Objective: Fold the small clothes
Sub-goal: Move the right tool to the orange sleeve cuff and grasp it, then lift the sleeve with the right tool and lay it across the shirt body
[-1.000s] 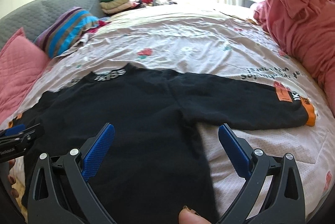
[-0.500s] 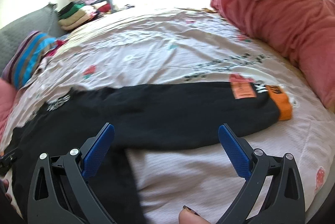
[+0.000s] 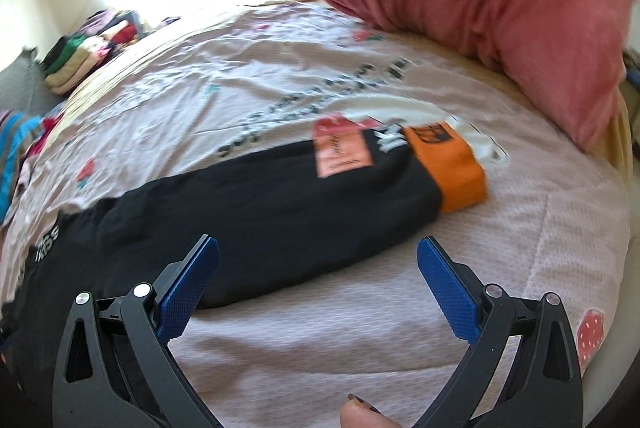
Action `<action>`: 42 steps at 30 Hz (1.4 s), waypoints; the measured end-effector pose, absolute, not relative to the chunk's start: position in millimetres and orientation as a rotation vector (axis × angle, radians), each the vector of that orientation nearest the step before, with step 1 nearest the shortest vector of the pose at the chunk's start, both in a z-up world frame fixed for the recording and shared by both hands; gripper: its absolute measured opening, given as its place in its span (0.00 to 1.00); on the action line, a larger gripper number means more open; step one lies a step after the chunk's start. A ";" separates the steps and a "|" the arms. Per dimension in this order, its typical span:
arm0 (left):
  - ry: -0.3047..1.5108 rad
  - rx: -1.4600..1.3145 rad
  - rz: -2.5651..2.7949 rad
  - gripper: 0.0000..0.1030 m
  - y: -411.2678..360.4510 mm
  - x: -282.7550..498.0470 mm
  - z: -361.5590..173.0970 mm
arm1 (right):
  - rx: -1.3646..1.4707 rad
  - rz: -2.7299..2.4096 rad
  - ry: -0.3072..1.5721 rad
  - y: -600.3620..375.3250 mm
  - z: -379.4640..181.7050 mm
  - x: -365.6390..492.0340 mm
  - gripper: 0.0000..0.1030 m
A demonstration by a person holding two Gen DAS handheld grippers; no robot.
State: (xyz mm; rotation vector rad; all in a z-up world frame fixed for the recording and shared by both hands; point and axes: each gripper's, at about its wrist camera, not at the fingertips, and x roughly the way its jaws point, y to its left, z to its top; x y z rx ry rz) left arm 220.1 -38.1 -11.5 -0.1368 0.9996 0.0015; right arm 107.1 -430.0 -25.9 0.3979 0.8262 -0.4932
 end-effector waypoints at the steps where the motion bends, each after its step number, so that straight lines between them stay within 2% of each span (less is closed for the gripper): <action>1: 1.002 -0.136 0.002 0.91 -39.6 221.2 -12.6 | 0.428 -0.501 0.833 -436.8 -29.2 105.3 0.96; 9: 0.962 -0.100 0.037 0.91 -39.0 218.1 -15.7 | 0.604 -0.566 0.845 -486.9 -52.5 104.5 0.96; 14: 0.953 -0.130 0.047 0.91 -29.3 220.8 -15.4 | 0.668 -0.564 0.790 -501.9 -60.5 107.3 0.95; 19: 0.961 -0.136 0.048 0.91 -27.2 226.6 -16.3 | 0.713 -0.558 0.738 -510.3 -62.4 117.1 0.58; 21: 0.957 -0.143 0.044 0.91 -26.0 225.3 -16.2 | 0.736 -0.557 0.710 -515.8 -61.7 118.3 0.30; 23: 0.959 -0.160 0.035 0.91 -23.4 223.5 -16.9 | 0.741 -0.516 0.683 -515.4 -56.9 118.1 0.18; 24: 0.961 -0.171 0.036 0.91 -21.0 222.4 -17.2 | 0.725 -0.501 0.668 -512.6 -52.4 117.7 0.16; 30: 0.955 -0.215 0.034 0.91 -10.4 220.0 -13.1 | 0.625 -0.388 0.579 -486.5 -21.7 116.6 0.15; 42: 0.892 -0.253 0.019 0.91 6.5 205.7 3.7 | 0.491 -0.210 0.539 -415.5 18.6 125.3 0.15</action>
